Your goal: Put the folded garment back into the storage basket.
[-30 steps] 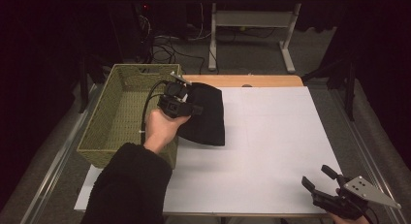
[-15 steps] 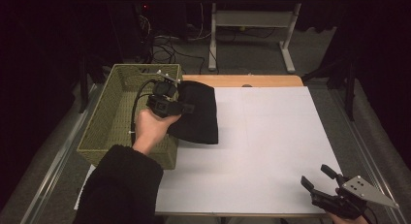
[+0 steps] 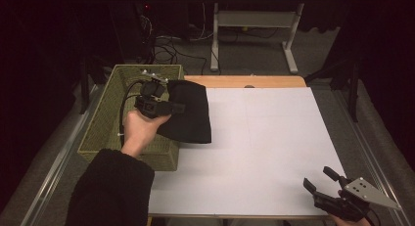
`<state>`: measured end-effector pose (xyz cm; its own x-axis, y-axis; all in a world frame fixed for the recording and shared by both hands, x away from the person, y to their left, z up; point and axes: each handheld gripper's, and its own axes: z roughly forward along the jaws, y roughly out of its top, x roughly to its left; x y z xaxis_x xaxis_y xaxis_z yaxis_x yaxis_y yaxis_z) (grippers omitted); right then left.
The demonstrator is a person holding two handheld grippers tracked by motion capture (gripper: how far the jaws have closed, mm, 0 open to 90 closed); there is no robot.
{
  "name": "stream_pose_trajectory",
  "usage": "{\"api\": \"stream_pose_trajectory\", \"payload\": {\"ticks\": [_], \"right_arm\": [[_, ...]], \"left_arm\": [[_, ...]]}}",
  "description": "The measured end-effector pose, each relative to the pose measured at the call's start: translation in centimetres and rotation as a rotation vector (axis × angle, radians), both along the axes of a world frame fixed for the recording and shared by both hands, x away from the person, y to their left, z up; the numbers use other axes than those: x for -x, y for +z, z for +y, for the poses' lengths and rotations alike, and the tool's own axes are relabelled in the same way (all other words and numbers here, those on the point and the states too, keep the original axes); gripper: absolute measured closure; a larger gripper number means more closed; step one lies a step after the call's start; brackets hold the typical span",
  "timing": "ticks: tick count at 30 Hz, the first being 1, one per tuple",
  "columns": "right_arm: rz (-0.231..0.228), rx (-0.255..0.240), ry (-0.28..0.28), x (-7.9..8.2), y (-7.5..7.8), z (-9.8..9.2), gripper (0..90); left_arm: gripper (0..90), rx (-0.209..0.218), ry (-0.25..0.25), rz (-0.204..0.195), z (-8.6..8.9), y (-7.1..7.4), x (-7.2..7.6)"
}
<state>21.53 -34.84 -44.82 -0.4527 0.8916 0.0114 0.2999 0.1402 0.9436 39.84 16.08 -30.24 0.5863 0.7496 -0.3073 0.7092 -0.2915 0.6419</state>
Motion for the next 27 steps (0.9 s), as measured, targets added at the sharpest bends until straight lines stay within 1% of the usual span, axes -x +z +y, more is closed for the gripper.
{"api": "stream_pose_trajectory", "payload": {"ticks": [4, 6, 7, 8, 10, 11, 12, 13, 18, 27], "right_arm": [[0.001, -0.003, -0.003, 0.0, 0.0, 0.0, 20.8], [0.001, -0.001, -0.002, 0.0, 0.0, 0.0, 20.8], [0.0, 0.0, -0.002, 0.0, 0.0, 0.0, 20.8], [0.001, -0.002, -0.005, 0.0, 0.0, 0.0, 20.8], [0.001, -0.003, -0.003, 0.0, 0.0, 0.0, 20.8], [0.002, -0.003, -0.003, 0.0, 0.0, 0.0, 20.8], [0.002, -0.003, -0.003, 0.0, 0.0, 0.0, 20.8], [0.002, -0.002, -0.005, 0.0, 0.0, 0.0, 20.8], [0.003, -0.004, -0.003, 0.0, 0.0, 0.0, 20.8], [0.002, -0.007, -0.002, 0.0, 0.0, 0.0, 20.7]], "left_arm": [[71.8, 0.016, 0.007, 0.002, 0.6, 0.0, 0.0], [71.8, 0.004, 0.013, -0.006, 1.1, 0.0, 0.1], [71.8, 0.004, 0.013, -0.006, 1.1, 0.0, 0.1], [71.8, 0.003, 0.021, -0.009, 1.5, 0.0, 0.2], [71.9, 0.006, 0.03, -0.012, 2.0, 0.0, 0.4], [71.9, 0.006, 0.03, -0.012, 2.0, 0.0, 0.4], [71.9, 0.012, 0.04, -0.012, 2.5, 0.0, 0.5], [71.9, 0.012, 0.04, -0.012, 2.5, 0.0, 0.5], [71.9, 0.027, 0.06, -0.02, 3.7, 0.2, 0.8], [72.0, 0.028, 0.082, -0.03, 5.1, 0.4, 1.3]]}}
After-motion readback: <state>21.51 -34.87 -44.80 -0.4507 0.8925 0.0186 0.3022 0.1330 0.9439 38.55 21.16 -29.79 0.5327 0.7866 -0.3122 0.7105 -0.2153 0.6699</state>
